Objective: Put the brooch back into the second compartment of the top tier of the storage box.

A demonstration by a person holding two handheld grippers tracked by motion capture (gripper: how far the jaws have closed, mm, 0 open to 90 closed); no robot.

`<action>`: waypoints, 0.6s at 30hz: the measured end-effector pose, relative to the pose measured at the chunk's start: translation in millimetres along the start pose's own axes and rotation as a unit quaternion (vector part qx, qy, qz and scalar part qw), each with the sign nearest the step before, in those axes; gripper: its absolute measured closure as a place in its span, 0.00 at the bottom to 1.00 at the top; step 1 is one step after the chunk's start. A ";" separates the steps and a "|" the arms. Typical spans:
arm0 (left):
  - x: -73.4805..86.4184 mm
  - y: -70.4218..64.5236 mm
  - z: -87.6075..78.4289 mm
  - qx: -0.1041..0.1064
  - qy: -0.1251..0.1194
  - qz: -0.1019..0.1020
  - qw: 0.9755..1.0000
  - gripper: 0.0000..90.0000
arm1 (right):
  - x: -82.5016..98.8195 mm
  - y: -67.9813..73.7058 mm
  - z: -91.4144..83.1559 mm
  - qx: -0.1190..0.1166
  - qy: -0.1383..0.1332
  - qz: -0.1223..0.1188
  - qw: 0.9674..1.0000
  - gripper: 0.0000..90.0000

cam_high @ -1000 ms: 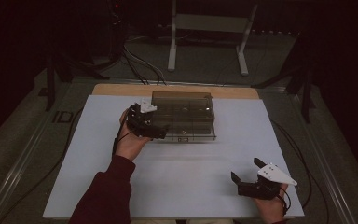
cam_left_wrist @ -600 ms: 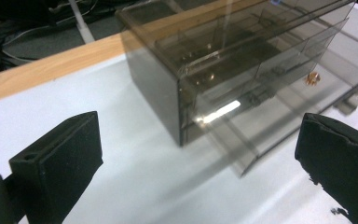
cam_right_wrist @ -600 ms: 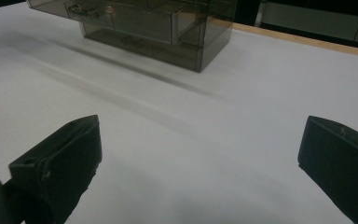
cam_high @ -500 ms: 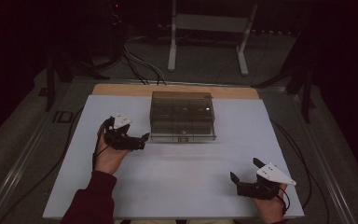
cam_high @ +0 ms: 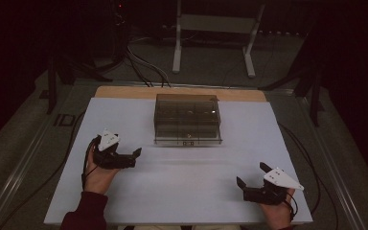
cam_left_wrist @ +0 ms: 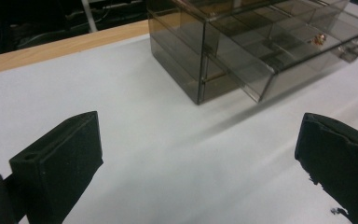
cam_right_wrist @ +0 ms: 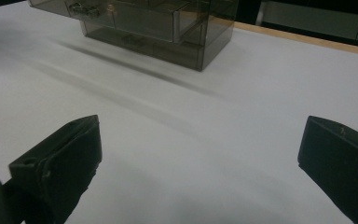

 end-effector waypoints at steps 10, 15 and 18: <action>29.9 -1.9 -20.7 -0.014 -0.040 -0.004 0.999 0.02 | 0.0 -0.1 0.1 -0.001 0.000 0.000 1.000 0.00; 38.9 0.6 -28.7 -0.024 -0.057 -0.013 0.998 0.02 | -0.1 0.5 0.3 -0.001 0.000 -0.002 1.000 0.00; 44.1 1.6 -32.0 -0.027 -0.061 -0.015 0.998 0.02 | -0.1 0.4 0.5 -0.002 0.000 -0.001 1.000 0.00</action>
Point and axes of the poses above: each handheld gripper's, and its own axes: z roughly forward along the jaws, x roughly out of its underside, y roughly to its left, the point moved 2 cm from there along z, roughly forward along the jaws, and after that the axes turned 3 degrees about -x, right-handed, at the moved point
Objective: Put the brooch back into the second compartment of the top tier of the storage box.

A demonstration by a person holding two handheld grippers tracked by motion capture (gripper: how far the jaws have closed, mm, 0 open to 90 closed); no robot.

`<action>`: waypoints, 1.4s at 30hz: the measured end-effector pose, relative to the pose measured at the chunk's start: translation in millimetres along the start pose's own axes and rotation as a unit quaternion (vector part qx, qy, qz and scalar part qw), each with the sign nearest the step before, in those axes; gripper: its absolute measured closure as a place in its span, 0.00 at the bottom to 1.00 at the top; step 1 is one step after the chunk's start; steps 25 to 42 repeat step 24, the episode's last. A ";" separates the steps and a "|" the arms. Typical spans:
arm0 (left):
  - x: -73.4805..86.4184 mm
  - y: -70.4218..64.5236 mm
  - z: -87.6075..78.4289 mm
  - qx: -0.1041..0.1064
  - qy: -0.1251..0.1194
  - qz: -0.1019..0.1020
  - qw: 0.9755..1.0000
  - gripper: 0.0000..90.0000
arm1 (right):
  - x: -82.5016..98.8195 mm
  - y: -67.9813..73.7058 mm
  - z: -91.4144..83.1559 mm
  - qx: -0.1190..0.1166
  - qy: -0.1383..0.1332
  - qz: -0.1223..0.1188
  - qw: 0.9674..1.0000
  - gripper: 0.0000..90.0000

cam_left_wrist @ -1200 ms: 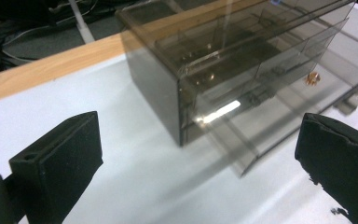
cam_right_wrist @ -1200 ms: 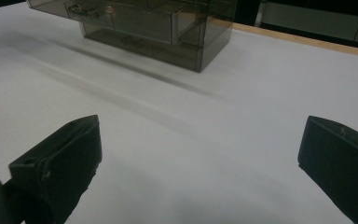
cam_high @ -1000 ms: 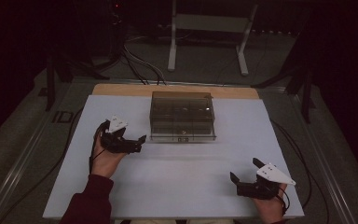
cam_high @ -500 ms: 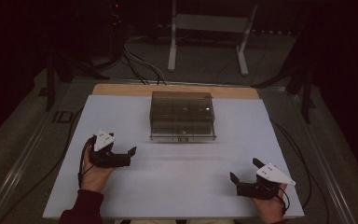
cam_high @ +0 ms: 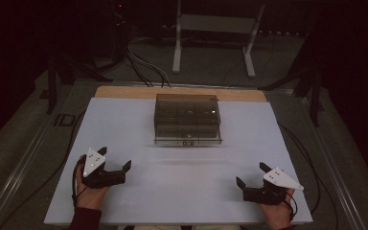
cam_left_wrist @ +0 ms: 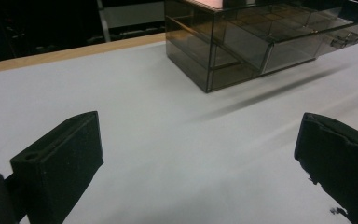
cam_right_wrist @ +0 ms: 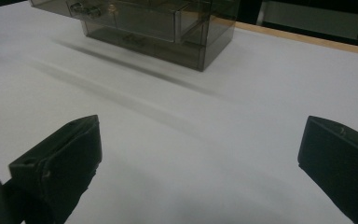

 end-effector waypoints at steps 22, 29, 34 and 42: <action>8.3 2.8 -12.2 -0.009 -0.039 -0.023 0.999 0.02 | -1.7 -0.7 1.9 0.000 -0.001 -0.001 1.000 0.00; 8.2 3.5 -12.9 -0.009 -0.041 -0.022 0.999 0.02 | -1.7 -0.2 2.8 0.000 0.001 -0.001 1.000 0.00; 8.2 3.5 -12.9 -0.009 -0.041 -0.022 0.999 0.02 | -1.7 -0.2 2.8 0.000 0.001 -0.001 1.000 0.00; 8.2 3.5 -12.9 -0.009 -0.041 -0.022 0.999 0.02 | -1.7 -0.2 2.8 0.000 0.001 -0.001 1.000 0.00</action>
Point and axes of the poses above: each handheld gripper's, and its own axes: z roughly forward along the jaws, x roughly out of its underside, y roughly to its left, the point moved 2 cm from there along z, roughly forward along the jaws, and after that the axes turned 3 degrees about -x, right-handed, at the moved point
